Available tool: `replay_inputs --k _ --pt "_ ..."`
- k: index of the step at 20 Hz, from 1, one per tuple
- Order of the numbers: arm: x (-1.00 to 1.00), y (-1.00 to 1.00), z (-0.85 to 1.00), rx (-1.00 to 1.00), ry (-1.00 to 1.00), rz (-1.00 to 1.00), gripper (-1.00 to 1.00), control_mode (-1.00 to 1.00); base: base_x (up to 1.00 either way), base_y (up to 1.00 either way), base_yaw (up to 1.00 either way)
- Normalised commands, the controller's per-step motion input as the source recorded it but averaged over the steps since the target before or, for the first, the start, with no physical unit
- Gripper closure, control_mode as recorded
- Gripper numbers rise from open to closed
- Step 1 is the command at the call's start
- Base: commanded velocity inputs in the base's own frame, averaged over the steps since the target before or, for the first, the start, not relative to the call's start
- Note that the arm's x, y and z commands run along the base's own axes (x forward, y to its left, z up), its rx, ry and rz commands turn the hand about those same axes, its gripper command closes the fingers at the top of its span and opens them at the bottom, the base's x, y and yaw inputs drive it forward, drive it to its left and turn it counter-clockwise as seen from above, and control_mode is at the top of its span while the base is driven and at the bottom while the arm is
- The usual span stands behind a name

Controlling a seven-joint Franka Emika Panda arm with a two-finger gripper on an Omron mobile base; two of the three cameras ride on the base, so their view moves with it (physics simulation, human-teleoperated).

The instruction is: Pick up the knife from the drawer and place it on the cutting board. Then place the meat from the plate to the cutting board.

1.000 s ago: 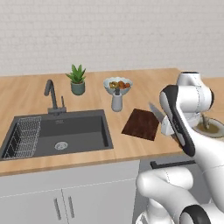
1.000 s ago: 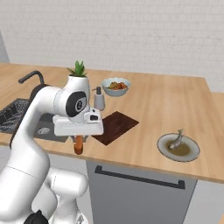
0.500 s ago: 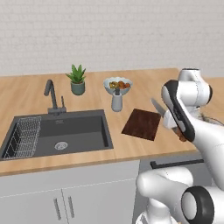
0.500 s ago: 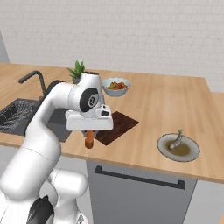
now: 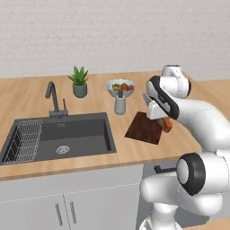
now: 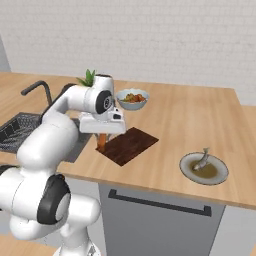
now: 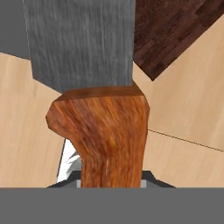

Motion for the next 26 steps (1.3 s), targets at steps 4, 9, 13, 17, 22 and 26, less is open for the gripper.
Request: replay_inputs --k 4,9,13,17,22,26 --pt "0.97 0.0 -0.37 0.0 0.0 -0.42 1.0 -1.0 0.0 0.0 0.0" --pt "0.63 0.06 -0.5 0.0 0.0 -0.37 1.0 -1.0 0.0 0.0 0.0" --pt "0.72 0.23 -0.68 0.0 -0.05 -0.24 1.0 -1.0 0.0 0.0 0.0" --pt "0.51 0.28 -0.54 0.0 -0.08 -0.17 1.0 -1.0 0.0 0.0 0.0" --pt "0.42 0.12 -0.29 0.0 -0.05 -0.13 1.0 -1.0 0.0 0.0 0.0" --pt "0.33 -0.01 -0.16 0.0 -0.01 -0.11 1.0 -1.0 0.0 0.0 0.0"
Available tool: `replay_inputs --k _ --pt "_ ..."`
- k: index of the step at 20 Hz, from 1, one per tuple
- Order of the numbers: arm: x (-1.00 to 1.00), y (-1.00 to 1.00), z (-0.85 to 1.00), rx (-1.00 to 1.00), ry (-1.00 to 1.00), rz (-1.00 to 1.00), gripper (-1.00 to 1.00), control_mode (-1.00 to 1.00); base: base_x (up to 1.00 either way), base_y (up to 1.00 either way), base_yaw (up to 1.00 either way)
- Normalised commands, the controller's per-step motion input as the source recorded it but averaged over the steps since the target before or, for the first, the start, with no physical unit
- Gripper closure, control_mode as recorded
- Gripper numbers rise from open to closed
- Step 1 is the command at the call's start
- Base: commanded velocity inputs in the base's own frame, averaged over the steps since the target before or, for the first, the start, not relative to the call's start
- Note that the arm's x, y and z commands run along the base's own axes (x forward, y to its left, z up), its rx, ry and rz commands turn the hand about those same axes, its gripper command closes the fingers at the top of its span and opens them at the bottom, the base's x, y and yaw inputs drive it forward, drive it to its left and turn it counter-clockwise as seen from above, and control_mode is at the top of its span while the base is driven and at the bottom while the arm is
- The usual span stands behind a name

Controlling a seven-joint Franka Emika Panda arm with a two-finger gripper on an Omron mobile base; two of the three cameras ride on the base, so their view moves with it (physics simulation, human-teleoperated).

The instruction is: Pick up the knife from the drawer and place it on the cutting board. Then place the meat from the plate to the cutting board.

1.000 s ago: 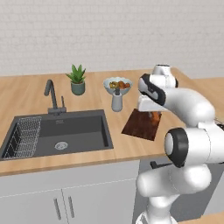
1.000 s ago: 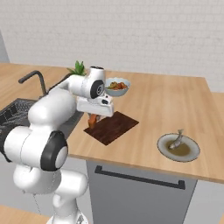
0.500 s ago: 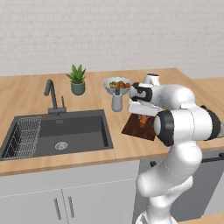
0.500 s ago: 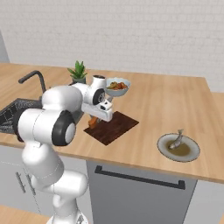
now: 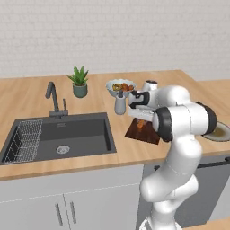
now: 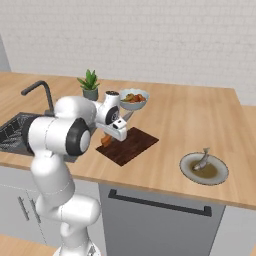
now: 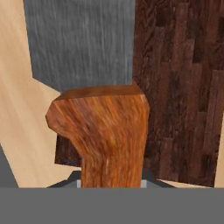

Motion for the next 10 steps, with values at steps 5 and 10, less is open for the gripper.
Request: replay_inputs --k 5,10 --pt "0.28 0.0 -0.2 0.0 0.0 -0.12 1.0 -1.0 0.0 0.0 0.0" --pt "0.21 0.0 -0.44 0.0 0.0 -0.08 1.0 -1.0 0.0 0.0 0.0"
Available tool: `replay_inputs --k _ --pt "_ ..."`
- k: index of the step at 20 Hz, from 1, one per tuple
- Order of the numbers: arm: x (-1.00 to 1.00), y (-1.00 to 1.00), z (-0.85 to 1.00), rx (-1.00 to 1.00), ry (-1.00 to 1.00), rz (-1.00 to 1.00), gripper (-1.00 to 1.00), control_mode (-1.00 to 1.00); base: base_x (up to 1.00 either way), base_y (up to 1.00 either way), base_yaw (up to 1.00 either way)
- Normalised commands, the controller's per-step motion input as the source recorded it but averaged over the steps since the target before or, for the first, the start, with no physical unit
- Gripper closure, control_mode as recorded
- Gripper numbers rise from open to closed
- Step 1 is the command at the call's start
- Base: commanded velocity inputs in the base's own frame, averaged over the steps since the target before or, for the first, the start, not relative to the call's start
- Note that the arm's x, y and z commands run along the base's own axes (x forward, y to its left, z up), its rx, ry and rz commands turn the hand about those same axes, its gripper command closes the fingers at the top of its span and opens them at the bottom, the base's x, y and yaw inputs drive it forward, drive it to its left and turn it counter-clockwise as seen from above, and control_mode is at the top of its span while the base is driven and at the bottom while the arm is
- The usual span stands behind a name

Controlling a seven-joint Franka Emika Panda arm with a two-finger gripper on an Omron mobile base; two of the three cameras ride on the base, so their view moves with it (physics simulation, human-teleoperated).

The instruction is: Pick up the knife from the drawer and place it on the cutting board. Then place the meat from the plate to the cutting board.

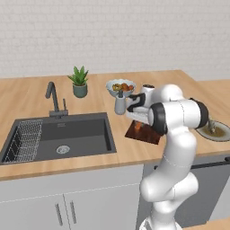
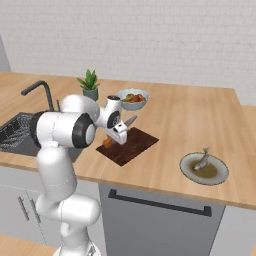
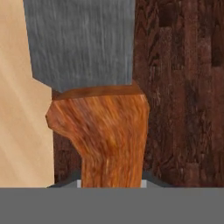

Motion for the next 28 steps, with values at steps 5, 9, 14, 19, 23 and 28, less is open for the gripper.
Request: replay_inputs --k 5,9,14,19,23,28 --pt "0.13 0.0 -0.38 0.0 0.0 -0.06 1.0 -1.0 0.0 0.0 0.0" --pt "0.06 0.0 -0.14 0.0 0.0 -0.04 1.0 -1.0 0.0 0.0 0.0" --pt "0.19 0.0 0.0 0.0 0.0 0.0 -1.0 -1.0 0.0 0.0 0.0" --pt "0.1 0.0 0.0 0.0 0.0 0.0 -1.0 -1.0 0.0 0.0 0.0" --pt "0.06 0.0 0.03 0.0 0.0 0.0 -1.0 -1.0 0.0 0.0 0.0" --pt "-0.47 -0.1 0.54 0.0 -0.02 0.0 -1.0 -1.0 0.0 0.0 0.0"
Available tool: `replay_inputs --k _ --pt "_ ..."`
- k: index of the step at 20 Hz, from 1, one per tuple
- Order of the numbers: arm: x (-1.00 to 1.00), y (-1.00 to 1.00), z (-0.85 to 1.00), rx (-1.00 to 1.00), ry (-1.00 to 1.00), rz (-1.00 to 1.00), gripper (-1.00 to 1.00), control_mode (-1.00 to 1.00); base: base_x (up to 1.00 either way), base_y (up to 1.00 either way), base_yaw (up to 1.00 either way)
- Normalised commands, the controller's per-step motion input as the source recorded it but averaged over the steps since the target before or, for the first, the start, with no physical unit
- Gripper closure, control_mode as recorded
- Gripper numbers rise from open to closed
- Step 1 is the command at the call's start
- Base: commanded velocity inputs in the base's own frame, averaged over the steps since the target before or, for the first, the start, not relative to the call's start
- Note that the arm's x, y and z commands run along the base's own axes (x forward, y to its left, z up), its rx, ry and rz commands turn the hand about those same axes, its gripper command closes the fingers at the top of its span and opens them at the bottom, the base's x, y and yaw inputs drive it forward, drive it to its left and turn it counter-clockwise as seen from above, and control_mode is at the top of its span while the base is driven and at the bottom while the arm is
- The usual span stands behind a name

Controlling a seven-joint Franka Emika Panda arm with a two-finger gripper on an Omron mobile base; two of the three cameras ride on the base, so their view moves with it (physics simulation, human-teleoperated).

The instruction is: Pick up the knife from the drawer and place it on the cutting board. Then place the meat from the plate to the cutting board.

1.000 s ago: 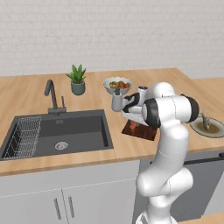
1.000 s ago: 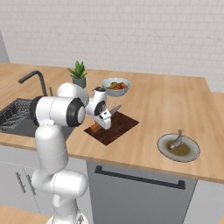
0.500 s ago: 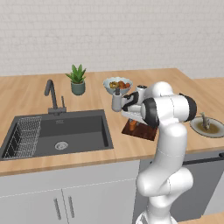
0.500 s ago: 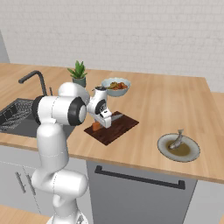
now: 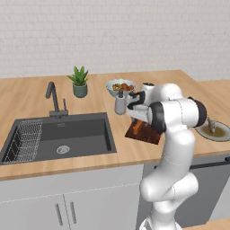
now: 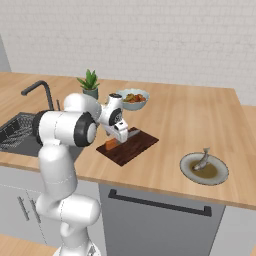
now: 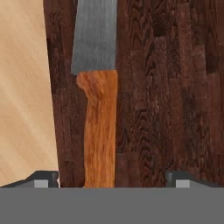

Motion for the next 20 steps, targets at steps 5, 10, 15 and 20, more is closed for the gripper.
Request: replay_inputs --k 5,10,15,20 --pt "-0.99 -0.42 0.68 0.0 -0.07 0.05 -1.0 -1.0 0.0 0.0 0.0" --pt "-0.93 -0.9 0.46 -0.05 -0.07 0.15 -1.0 -1.0 0.0 0.0 0.0" --pt "-0.58 -1.0 0.27 -0.06 -0.07 0.15 -1.0 -1.0 0.0 0.0 0.0" --pt "-0.01 -1.0 0.35 -0.07 -0.01 0.2 -1.0 -1.0 0.0 0.0 0.0"
